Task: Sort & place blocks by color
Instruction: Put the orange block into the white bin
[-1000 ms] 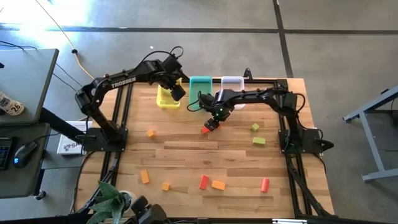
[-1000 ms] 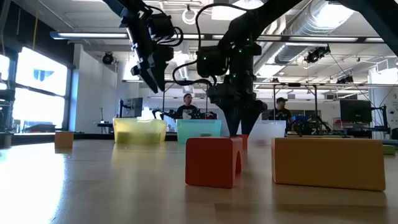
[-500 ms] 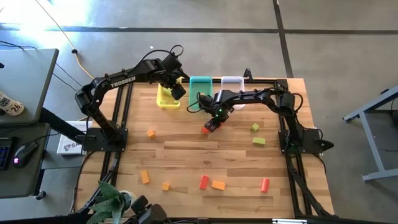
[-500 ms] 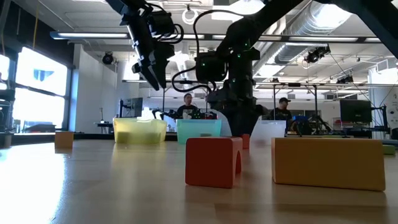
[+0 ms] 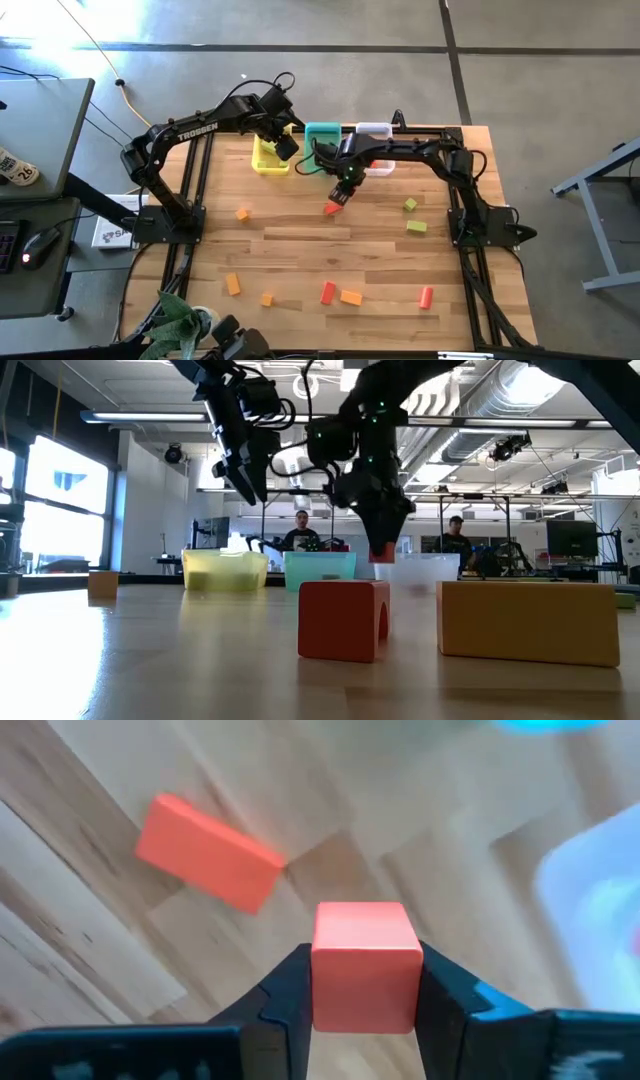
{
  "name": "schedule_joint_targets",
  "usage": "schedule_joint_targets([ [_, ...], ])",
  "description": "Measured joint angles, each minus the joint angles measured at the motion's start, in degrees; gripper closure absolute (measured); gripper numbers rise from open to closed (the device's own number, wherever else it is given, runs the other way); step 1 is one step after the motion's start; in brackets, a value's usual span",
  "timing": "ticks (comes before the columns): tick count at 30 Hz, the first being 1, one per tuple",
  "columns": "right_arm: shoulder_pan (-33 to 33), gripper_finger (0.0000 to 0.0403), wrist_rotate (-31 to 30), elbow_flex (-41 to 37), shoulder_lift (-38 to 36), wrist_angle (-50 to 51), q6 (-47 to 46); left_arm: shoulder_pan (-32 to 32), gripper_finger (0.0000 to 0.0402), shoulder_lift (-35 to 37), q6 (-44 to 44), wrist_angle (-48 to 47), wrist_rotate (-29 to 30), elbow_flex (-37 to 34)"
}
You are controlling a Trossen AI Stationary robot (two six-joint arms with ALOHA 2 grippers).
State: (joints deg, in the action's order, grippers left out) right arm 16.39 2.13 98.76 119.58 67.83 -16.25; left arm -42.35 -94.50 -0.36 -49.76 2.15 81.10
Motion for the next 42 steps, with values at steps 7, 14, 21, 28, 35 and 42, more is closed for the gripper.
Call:
schedule_joint_targets([
  [7,2.5,0.0299,-8.4,7.3,0.0,4.3,3.8,0.0,0.0192,0.0,0.0,0.0,0.0,0.0],
  [14,7.1,0.0299,-14.7,7.9,-0.1,8.9,4.8,0.0,0.0192,0.0,0.0,0.0,0.0,0.0],
  [21,11.2,0.0299,-15.2,5.4,-0.1,8.8,5.2,0.0,0.0192,0.0,0.1,0.0,0.0,0.0],
  [28,15.4,0.0299,-13.0,0.7,-0.1,4.6,5.8,0.0,0.0192,0.0,0.1,0.0,0.0,0.0],
  [35,18.3,0.0293,-12.8,-0.7,-0.1,3.7,5.8,0.0,0.0192,0.0,0.1,0.0,0.0,0.0],
  [42,18.9,0.0279,-10.7,-0.7,-0.1,3.8,5.8,0.0,0.0192,0.0,2.1,0.1,0.0,0.0],
])
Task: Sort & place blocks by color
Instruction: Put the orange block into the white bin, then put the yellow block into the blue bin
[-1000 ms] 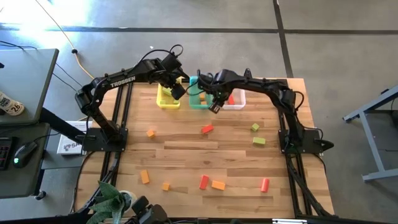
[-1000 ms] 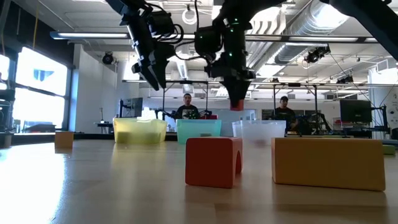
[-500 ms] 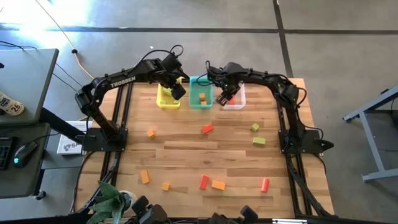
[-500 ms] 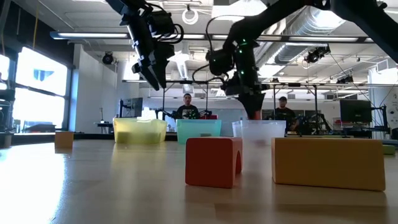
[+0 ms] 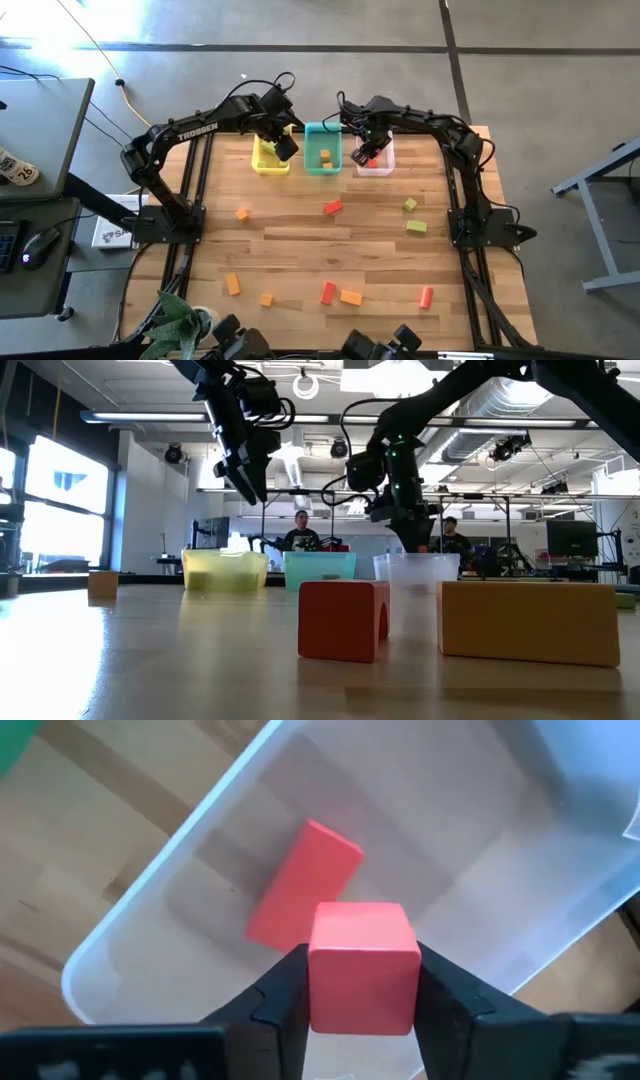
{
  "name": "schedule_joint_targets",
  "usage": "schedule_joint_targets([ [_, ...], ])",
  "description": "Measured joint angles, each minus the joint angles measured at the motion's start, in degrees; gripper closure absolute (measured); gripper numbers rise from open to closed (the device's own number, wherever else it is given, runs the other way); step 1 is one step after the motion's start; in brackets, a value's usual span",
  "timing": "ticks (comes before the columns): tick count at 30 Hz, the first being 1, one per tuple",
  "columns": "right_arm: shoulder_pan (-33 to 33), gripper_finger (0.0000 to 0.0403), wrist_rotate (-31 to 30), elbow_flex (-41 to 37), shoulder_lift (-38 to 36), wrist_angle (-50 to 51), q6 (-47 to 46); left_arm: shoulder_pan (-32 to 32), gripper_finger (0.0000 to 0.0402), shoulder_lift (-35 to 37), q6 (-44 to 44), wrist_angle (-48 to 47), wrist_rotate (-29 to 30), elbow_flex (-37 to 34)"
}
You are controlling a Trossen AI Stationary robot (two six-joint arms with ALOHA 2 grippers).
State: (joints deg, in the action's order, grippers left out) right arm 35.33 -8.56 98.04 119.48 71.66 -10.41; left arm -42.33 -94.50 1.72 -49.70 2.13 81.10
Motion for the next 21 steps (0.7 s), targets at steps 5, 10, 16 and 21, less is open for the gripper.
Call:
schedule_joint_targets([
  [5,-0.3,0.0237,-0.3,0.1,0.0,0.6,0.4,0.0,0.0192,0.0,0.0,0.0,0.0,0.0],
  [10,-0.4,0.0211,0.0,2.3,0.0,2.4,-1.5,0.0,0.0192,0.0,0.0,0.0,0.0,0.0],
  [16,-0.8,0.0209,0.2,8.4,0.0,7.8,-3.7,1.1,0.0192,0.0,-0.4,-0.1,0.0,0.0],
  [21,-3.4,0.0208,2.6,12.8,0.0,11.0,-5.9,3.6,0.0192,0.0,-1.5,-0.6,0.0,0.0],
])
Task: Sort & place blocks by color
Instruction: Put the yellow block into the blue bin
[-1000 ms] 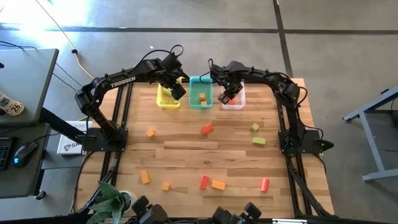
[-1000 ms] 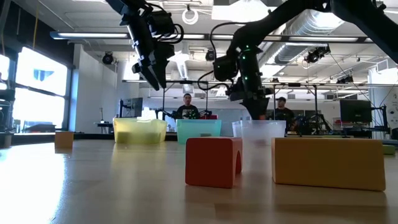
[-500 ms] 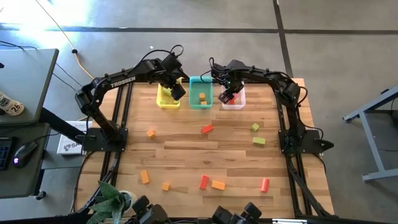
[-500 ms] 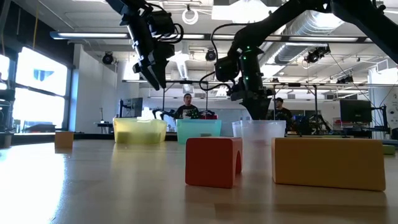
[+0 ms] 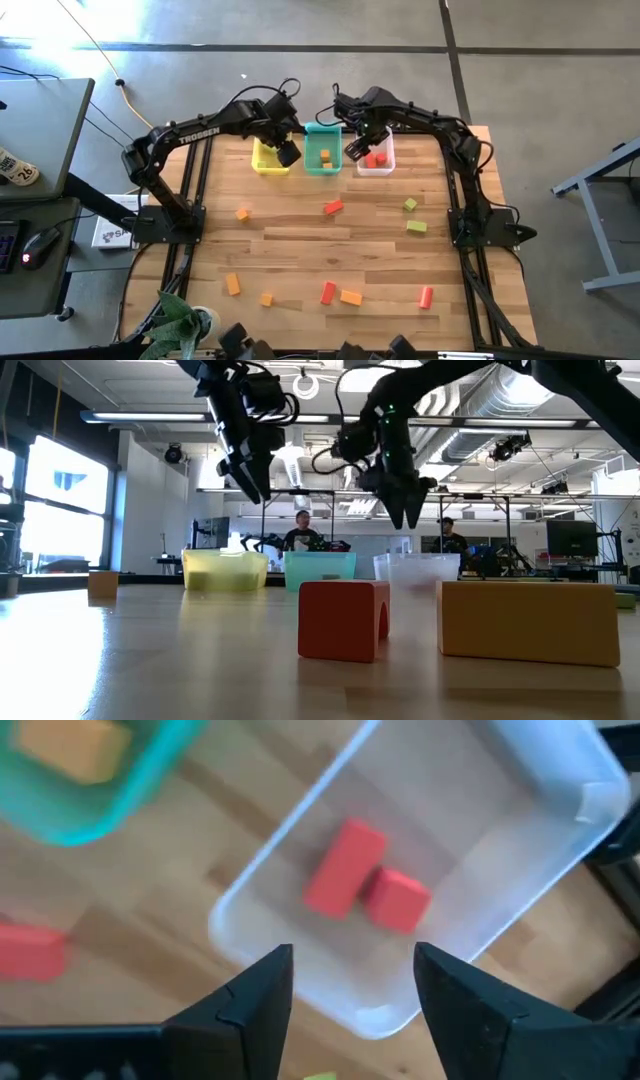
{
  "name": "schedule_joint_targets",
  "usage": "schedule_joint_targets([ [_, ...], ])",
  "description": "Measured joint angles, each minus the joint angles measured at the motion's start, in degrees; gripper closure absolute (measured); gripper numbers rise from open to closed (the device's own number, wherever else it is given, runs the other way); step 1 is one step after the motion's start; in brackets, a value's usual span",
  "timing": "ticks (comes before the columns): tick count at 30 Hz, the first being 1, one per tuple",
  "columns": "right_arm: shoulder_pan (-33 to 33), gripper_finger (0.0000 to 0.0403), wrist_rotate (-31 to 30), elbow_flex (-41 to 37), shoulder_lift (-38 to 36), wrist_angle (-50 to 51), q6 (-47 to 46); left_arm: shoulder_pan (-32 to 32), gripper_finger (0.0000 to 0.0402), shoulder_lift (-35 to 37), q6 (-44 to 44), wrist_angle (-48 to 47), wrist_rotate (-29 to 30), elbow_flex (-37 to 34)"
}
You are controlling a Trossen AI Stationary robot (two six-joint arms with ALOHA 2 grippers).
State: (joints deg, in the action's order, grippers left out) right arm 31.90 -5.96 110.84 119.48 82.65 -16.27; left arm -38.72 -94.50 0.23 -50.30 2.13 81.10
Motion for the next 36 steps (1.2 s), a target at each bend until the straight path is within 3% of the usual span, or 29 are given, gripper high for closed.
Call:
schedule_joint_targets([
  [9,-9.4,0.0208,0.5,0.8,0.0,5.5,-1.1,5.4,0.0192,0.0,1.9,-7.2,0.0,0.0],
  [21,-25.4,0.0208,0.7,0.8,0.0,7.4,-10.8,11.9,0.0192,0.0,5.4,-11.8,0.0,0.0],
  [36,-42.7,0.0208,14.0,0.8,0.0,3.7,-12.5,17.2,0.0192,0.0,4.5,-11.6,0.4,0.0],
])
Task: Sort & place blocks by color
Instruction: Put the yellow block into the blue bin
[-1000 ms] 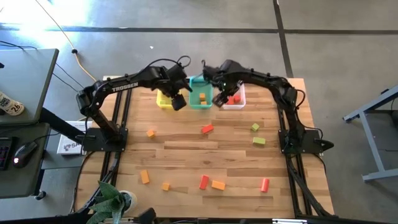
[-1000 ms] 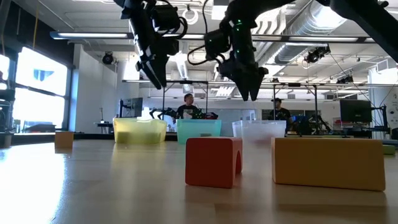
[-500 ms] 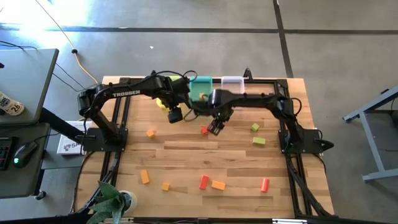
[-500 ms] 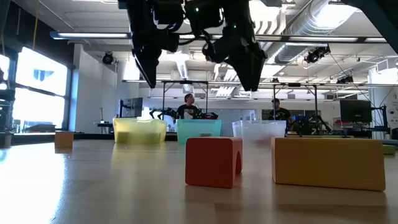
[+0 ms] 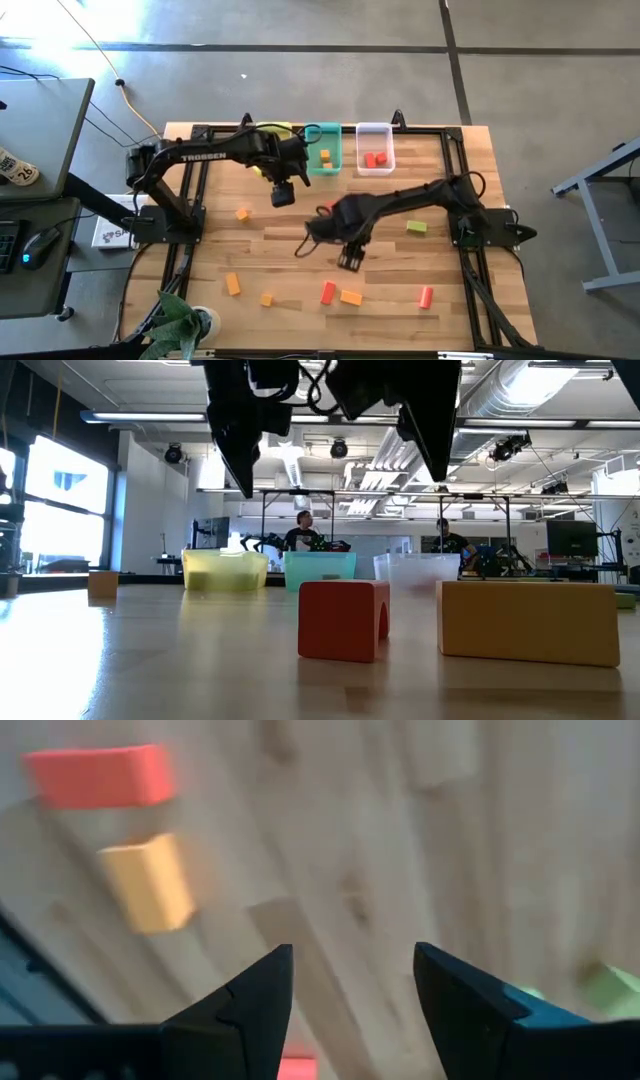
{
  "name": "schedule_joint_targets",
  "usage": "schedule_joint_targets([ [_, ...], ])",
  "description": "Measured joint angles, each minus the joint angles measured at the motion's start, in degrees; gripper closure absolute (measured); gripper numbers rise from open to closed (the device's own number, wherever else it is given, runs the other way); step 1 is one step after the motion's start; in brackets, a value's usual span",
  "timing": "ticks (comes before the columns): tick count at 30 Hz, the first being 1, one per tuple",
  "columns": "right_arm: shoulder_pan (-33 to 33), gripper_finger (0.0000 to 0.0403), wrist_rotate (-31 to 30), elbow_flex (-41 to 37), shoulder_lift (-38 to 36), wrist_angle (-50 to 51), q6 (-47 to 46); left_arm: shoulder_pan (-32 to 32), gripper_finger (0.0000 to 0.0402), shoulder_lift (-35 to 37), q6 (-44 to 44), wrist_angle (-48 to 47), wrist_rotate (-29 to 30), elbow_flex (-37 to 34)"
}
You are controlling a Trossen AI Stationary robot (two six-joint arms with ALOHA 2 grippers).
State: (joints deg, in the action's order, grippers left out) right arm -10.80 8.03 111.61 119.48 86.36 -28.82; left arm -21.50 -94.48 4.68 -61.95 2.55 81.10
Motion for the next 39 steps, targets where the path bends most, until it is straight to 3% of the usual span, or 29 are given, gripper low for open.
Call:
schedule_joint_targets([
  [9,-8.0,0.0208,1.7,0.0,0.0,-10.4,-0.9,2.3,0.0192,0.0,-3.1,0.0,0.0,0.0],
  [15,-14.1,0.0208,-2.5,0.0,0.0,-16.8,-2.1,2.8,0.0192,0.0,-4.8,0.0,0.0,0.0],
  [23,-19.3,0.0208,-9.0,0.0,0.4,-18.5,-7.6,2.8,0.0192,0.0,-8.5,-0.2,0.0,0.0],
  [39,-22.8,0.0208,-12.4,0.0,10.4,-19.2,-17.5,2.8,0.0192,0.0,-9.0,-1.3,1.3,0.0],
])
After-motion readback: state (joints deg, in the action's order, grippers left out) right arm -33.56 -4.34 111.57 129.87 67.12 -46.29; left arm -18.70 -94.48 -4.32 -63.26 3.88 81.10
